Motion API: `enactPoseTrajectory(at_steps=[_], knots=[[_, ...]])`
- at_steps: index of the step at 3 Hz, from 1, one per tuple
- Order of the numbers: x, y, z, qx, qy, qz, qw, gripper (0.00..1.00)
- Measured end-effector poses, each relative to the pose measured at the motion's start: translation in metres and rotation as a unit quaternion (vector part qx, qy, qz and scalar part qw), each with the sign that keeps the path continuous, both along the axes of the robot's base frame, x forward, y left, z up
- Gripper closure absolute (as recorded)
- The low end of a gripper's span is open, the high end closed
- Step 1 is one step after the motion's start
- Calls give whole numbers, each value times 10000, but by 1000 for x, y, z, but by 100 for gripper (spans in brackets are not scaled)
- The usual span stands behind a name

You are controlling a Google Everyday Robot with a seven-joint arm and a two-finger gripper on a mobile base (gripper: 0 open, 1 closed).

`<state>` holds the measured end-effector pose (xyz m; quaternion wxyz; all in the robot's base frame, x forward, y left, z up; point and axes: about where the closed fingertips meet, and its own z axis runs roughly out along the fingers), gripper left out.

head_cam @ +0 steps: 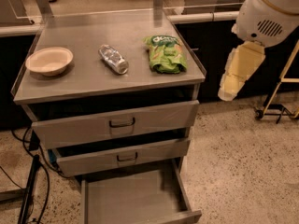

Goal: Place redbull can into bottom drawer

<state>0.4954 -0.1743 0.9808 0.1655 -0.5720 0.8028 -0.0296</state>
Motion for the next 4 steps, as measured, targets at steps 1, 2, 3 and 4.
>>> enactPoseTrajectory(at_steps=[1,2,3,4], knots=[[9,18,-2,354,-217,-193,9990,0],[35,38,4,779,-398,-451,9951,0],[54,62,6,1045,-367,-353,9932,0],[55,63,7,1053,-373,-347,9931,0]])
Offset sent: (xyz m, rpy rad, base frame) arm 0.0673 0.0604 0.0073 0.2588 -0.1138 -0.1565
